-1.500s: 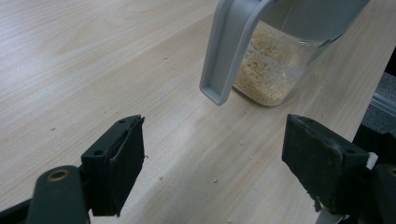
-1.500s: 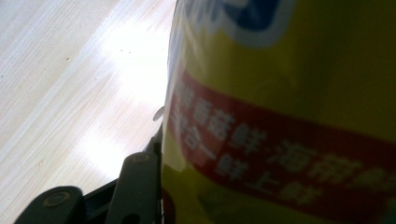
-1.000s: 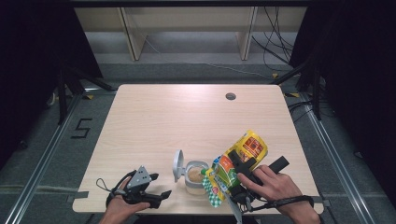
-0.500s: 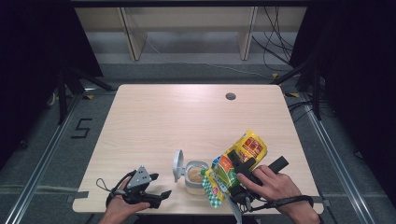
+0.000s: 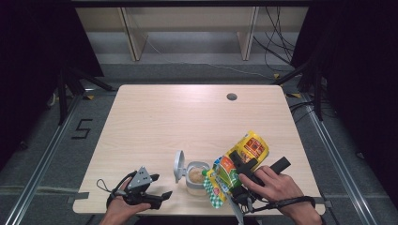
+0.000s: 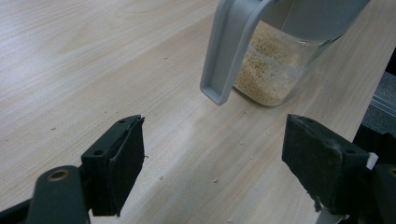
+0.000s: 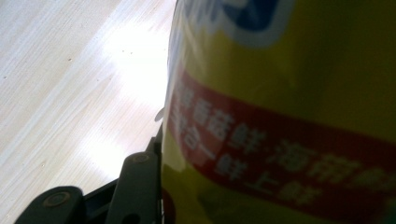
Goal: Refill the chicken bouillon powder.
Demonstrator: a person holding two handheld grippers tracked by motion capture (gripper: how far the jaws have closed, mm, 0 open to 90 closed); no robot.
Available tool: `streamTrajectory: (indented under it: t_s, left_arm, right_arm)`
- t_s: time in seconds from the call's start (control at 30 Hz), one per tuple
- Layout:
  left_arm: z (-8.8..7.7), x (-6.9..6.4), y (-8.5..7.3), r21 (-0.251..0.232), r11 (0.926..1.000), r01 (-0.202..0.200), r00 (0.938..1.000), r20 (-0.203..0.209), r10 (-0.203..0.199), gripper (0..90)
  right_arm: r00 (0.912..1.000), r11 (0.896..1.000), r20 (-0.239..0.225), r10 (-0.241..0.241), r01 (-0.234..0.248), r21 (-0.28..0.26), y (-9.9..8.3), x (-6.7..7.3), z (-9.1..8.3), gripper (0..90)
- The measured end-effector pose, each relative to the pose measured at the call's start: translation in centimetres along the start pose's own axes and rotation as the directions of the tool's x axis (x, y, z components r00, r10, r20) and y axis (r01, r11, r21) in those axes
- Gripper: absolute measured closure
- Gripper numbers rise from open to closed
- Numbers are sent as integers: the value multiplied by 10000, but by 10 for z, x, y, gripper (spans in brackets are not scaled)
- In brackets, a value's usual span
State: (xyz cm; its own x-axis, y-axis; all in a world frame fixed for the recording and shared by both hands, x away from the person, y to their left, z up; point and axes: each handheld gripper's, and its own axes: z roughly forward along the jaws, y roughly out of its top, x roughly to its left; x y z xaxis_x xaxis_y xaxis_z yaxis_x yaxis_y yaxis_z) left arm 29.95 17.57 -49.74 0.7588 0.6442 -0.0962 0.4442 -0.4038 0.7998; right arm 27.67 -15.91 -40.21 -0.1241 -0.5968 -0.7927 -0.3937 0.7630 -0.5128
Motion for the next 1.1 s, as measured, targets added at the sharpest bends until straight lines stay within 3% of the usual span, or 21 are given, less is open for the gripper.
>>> streamTrajectory:
  t_s: [0.03, 0.13, 0.27, 0.3, 0.33, 0.4, 0.5, 0.63, 0.67, 0.77, 0.9, 1.0, 1.1]
  left_arm:
    - [0, -1, 0, -65, 9999, 155, 9999, 45, -155, 205]
    - [-1, 1, 1, 63, 9998, -192, 9998, 9, 192, 205]
    - [-1, 1, 1, 61, 9998, -173, 9998, 3, 173, 205]
    - [0, 1, 0, -22, 9999, -140, 9999, 6, 140, 205]
    - [0, 1, 0, -48, 9999, -113, 9999, 4, 113, 205]
    - [0, -1, 0, -74, 9999, 135, 9999, 42, -135, 205]
    - [0, 1, 0, -51, 9999, -149, 9999, 10, 149, 205]
    - [-1, 0, 0, 67, 10000, 6, 10000, -21, -6, 205]
    - [1, -1, 0, -114, 9998, 148, 9999, 32, -148, 205]
    - [1, 0, 0, -42, 10000, 34, 10000, -8, -34, 205]
    - [0, 0, 0, -39, 10000, 24, 10000, -4, -24, 205]
    - [0, -1, 1, -15, 9998, 205, 9998, 73, -205, 205]
    - [1, 0, 0, -157, 9999, -55, 10000, 27, 56, 205]
  right_arm:
    - [10000, 10000, -33, 33, -33, -13, 0, 0, 0, 587]
    - [10000, 10000, -25, 31, -31, -20, 0, 0, 0, 587]
    - [10000, 10000, -5, 41, -41, -11, 0, 0, 0, 587]
    - [9998, 10000, -178, 43, -43, -27, -1, -1, 0, 587]
    - [10000, 10000, -10, 40, -40, -3, -1, 0, 0, 587]
    - [10000, 10000, 1, 46, -46, -4, -1, 0, 0, 587]
    - [10000, 10000, -14, -85, 85, -41, -1, -1, 0, 587]
    - [10000, 10000, -41, 3, -3, 20, -1, 0, 0, 587]
    - [10000, 10000, -60, -2, 2, 72, 1, 0, 0, 588]
    - [10000, 10000, -48, -48, 48, 13, 2, 0, 1, 588]
    - [9994, 9999, -326, -84, 81, -99, 4, 1, 3, 589]
    - [10000, 10000, -41, -55, 55, 19, 1, 0, 0, 591]
    - [10000, 9999, 49, -58, 57, 95, 1, -1, -1, 591]
